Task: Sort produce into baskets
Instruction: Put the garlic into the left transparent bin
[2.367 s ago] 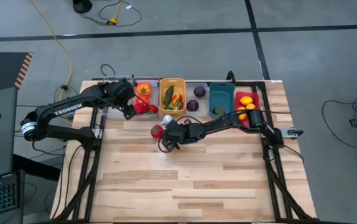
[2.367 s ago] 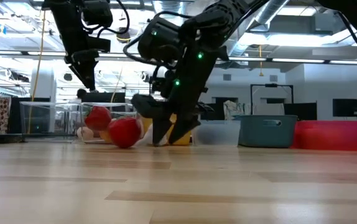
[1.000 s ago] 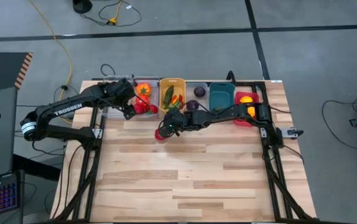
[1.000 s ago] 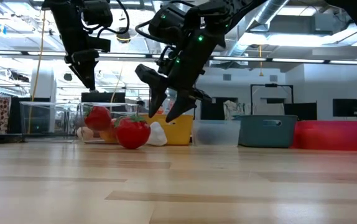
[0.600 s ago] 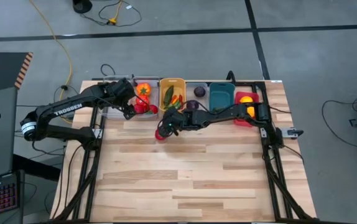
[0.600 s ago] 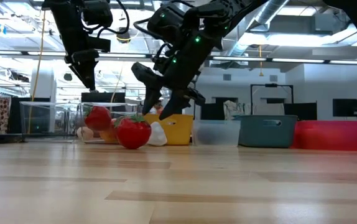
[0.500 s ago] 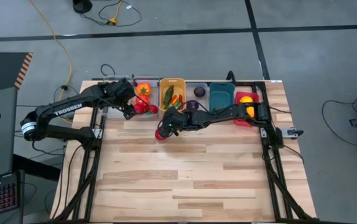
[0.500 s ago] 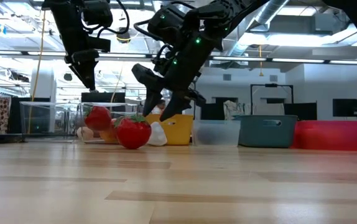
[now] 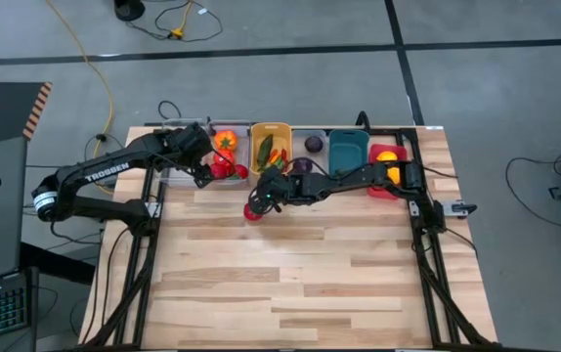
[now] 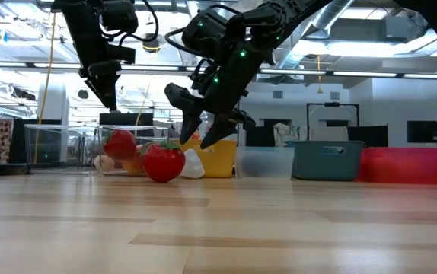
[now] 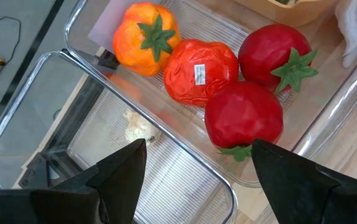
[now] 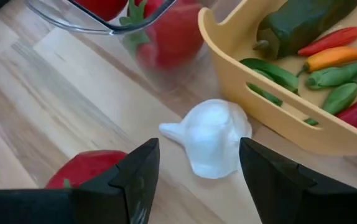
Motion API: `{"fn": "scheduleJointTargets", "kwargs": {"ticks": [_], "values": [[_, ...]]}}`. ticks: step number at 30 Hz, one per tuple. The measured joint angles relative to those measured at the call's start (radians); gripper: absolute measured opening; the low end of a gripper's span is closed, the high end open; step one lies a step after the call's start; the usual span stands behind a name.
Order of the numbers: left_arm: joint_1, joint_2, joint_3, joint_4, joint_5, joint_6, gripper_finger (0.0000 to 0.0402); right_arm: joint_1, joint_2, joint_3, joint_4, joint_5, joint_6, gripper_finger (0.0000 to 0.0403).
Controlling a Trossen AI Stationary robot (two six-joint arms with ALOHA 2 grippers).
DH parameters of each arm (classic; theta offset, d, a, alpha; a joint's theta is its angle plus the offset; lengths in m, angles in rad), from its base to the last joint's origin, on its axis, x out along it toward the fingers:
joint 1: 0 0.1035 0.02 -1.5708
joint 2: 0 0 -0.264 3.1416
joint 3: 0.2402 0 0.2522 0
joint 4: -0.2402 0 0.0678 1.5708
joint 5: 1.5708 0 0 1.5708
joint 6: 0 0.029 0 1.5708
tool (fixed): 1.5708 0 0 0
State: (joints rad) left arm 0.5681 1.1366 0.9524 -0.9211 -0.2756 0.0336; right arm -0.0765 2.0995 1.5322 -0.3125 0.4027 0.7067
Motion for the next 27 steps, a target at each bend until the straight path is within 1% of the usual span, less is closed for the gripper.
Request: {"fn": "scheduleJointTargets", "kwargs": {"ticks": [7,12,16,18,23,27], "values": [[0.000,0.000,0.000,0.000,0.000,-0.001,0.0279,-0.001,0.000,0.000,0.001,0.016,0.000,0.0250],[0.000,0.000,0.000,0.000,0.001,-0.002,0.0279,-0.004,0.023,0.000,0.011,0.024,0.015,0.0249],[0.000,0.000,0.000,0.000,0.000,-0.003,0.0279,-0.004,0.054,0.001,0.030,0.025,0.030,0.0249],[0.000,0.000,0.000,0.000,0.000,-0.003,0.0279,-0.005,0.080,0.002,0.075,0.034,0.029,0.0249],[0.000,0.000,0.000,0.002,0.000,-0.003,0.0279,-0.011,0.096,0.004,0.109,0.049,0.029,0.0249],[0.000,0.000,0.000,0.002,-0.002,-0.003,0.0279,-0.011,0.101,0.000,0.109,0.048,0.039,0.0237]]}}
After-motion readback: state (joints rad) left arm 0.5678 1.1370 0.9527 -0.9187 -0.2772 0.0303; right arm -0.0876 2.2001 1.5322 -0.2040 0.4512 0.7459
